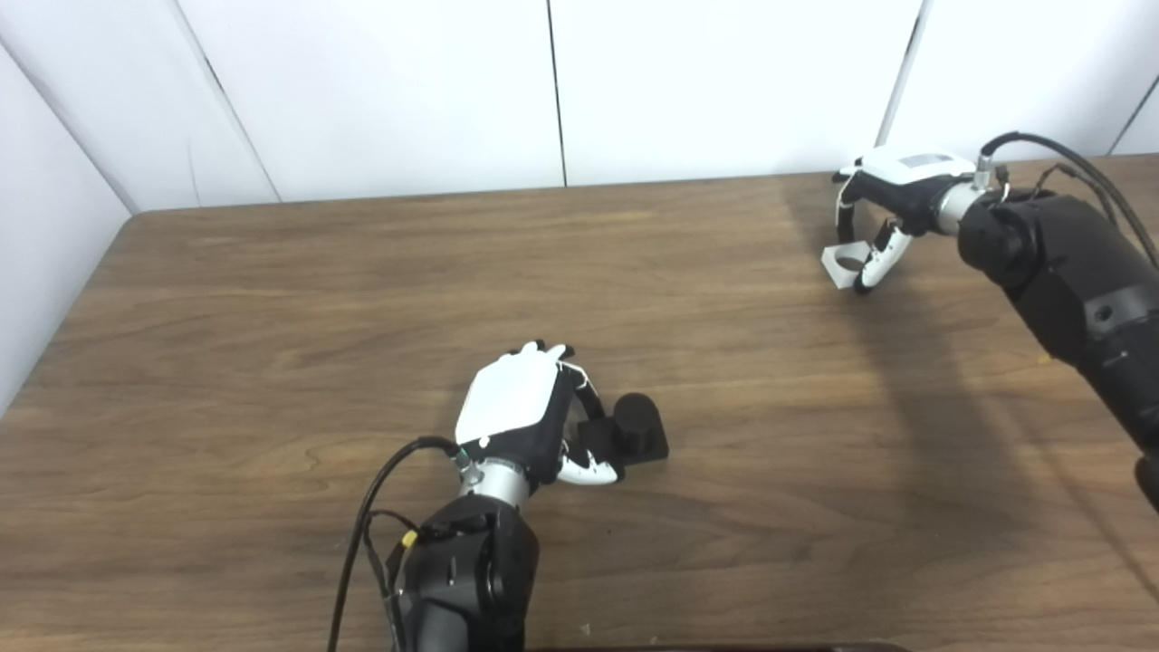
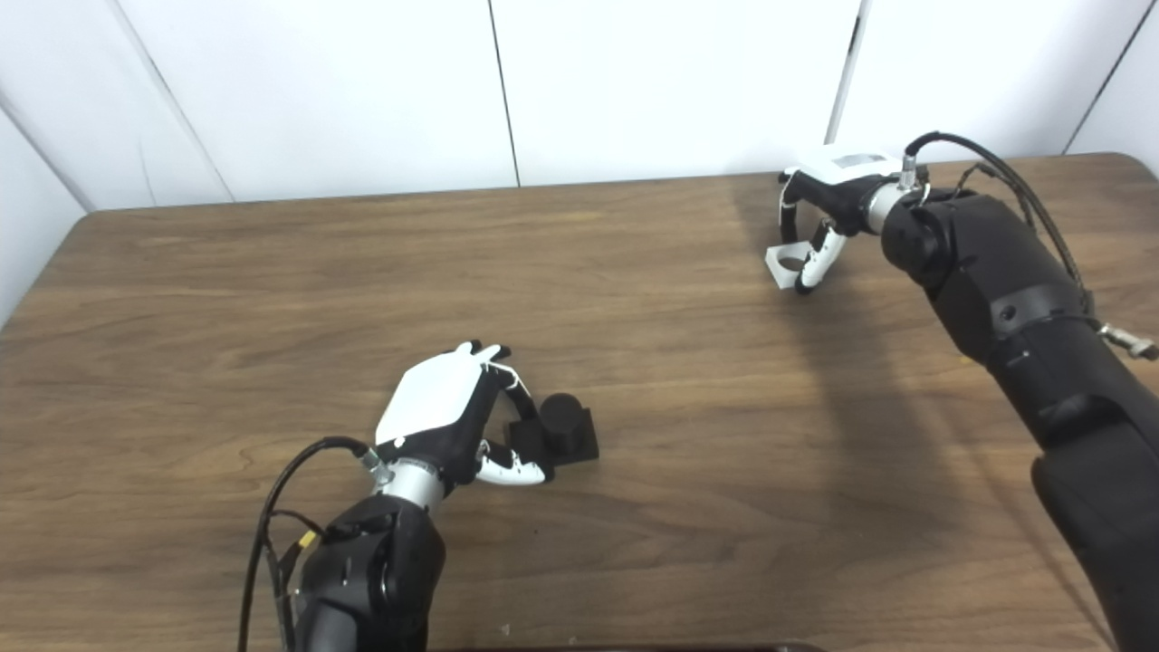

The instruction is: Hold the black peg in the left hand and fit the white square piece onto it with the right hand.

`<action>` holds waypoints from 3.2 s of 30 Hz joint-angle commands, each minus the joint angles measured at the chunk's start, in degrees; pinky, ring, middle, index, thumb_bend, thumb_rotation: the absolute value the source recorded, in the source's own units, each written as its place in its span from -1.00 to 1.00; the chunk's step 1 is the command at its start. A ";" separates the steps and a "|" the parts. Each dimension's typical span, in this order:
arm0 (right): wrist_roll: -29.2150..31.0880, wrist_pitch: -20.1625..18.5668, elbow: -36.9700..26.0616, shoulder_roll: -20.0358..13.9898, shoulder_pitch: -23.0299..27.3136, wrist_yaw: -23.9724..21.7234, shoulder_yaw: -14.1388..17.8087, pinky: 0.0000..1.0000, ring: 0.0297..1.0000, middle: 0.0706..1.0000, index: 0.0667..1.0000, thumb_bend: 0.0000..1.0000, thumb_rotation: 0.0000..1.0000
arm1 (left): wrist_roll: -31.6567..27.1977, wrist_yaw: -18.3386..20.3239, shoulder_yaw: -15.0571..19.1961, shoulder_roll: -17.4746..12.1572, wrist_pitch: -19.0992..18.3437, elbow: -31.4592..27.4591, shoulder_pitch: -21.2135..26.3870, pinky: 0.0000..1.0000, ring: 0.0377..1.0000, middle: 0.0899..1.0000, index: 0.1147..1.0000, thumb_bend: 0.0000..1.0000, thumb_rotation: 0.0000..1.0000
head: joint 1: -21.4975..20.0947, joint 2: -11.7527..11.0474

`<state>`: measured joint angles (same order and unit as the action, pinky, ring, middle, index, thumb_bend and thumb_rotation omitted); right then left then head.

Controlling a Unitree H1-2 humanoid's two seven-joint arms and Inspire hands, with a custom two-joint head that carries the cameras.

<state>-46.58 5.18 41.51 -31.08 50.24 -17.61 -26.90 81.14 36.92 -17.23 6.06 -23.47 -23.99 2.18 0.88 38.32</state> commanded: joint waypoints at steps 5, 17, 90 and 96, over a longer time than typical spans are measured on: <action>-0.37 0.99 -0.50 -1.21 3.33 1.82 0.10 1.00 1.00 0.86 -0.09 0.05 -0.71 | 1.51 0.90 0.30 -0.34 0.12 0.55 0.01 1.00 1.00 0.87 -0.17 0.05 -0.87 | 0.04 -0.09; -0.10 1.48 -0.33 -1.50 3.50 2.32 0.26 1.00 1.00 0.86 -0.09 0.05 -0.72 | 0.98 0.58 0.70 0.56 -0.50 0.66 -0.14 1.00 1.00 0.88 -0.17 0.05 -0.87 | 0.36 -0.16; 5.04 -16.52 -66.29 6.05 -7.69 -34.62 3.82 1.00 1.00 0.81 -0.10 0.05 -0.71 | -0.98 -0.02 1.74 -0.36 -0.77 1.56 0.51 1.00 1.00 0.88 -0.17 0.05 -0.88 | 1.23 -0.89; 4.19 -16.76 -67.43 7.73 -7.87 -35.21 3.17 1.00 1.00 0.81 -0.10 0.05 -0.71 | -0.33 0.93 1.82 -0.16 -1.15 1.38 0.57 1.00 1.00 0.89 -0.17 0.05 -0.88 | 1.14 -0.48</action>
<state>-41.99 -10.84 -23.90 -23.88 40.03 -53.23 -24.33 79.15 36.97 -15.92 6.44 -23.88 -23.35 2.49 1.93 37.79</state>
